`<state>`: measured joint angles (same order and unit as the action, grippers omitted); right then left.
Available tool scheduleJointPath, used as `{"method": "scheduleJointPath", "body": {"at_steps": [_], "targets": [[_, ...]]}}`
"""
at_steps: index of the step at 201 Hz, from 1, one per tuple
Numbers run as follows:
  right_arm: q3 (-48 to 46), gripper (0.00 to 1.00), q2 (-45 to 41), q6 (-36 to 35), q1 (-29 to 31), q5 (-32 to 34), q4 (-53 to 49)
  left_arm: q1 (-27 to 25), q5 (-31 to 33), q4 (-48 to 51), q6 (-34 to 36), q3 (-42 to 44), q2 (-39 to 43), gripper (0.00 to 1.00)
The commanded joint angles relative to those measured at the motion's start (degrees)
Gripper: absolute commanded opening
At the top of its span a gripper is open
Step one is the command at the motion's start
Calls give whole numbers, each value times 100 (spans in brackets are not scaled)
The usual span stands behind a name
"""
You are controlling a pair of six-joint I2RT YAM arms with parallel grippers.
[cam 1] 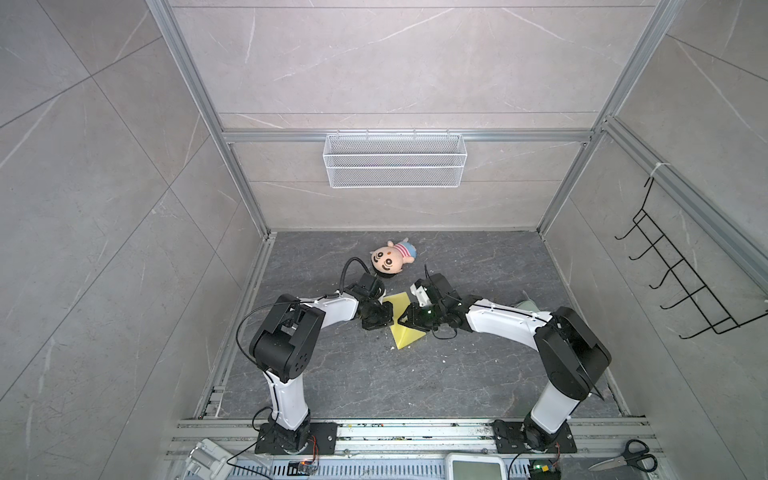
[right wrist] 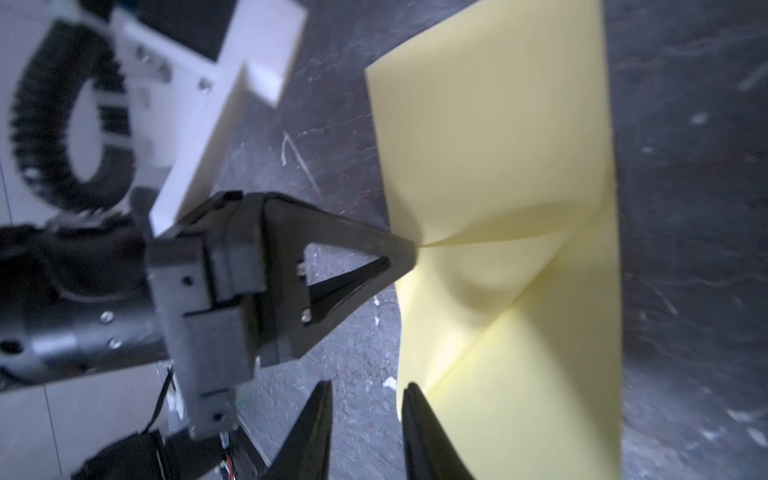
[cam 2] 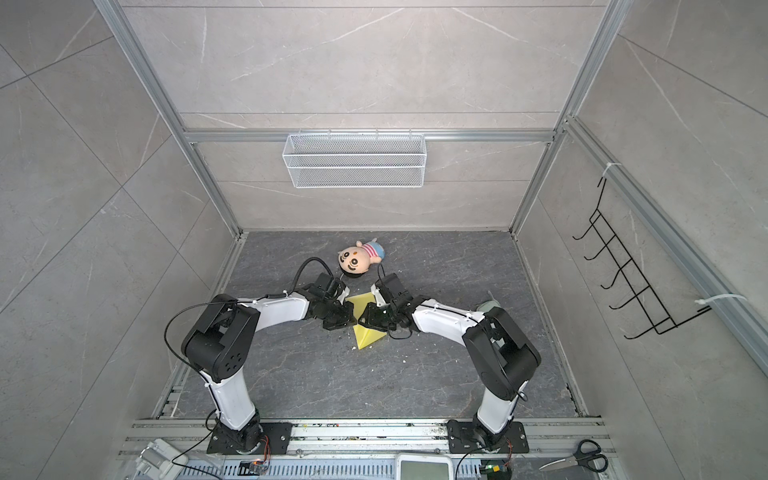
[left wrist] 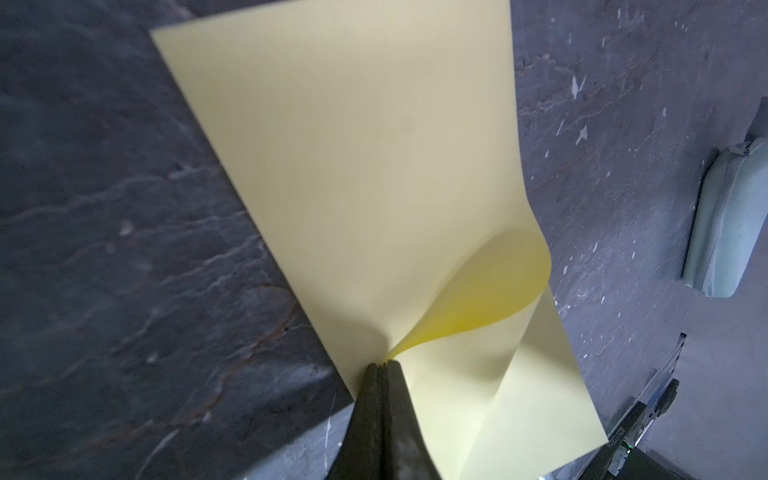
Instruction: Fold a paper plane with a square sheet of paper (pick it up from the middle)
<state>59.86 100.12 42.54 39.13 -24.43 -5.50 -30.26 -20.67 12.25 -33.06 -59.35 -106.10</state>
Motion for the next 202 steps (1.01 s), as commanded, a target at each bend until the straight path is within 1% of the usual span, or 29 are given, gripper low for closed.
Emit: {"method": "scheduleJointPath", "body": {"at_steps": [1,35,75,202], "targets": [[52,25,277,-86,-2,-407,183,-14,370,414,138,-14,-235,0],[192,18,725,166,-2,-425,389,-14,373,424,137,-15,-240,0],[177,16,1026,298,-45,-303,498,-9,360,421,149,-33,-262,0],[-419,15,1013,432,-126,-90,621,-24,348,410,136,-36,-279,0]]}}
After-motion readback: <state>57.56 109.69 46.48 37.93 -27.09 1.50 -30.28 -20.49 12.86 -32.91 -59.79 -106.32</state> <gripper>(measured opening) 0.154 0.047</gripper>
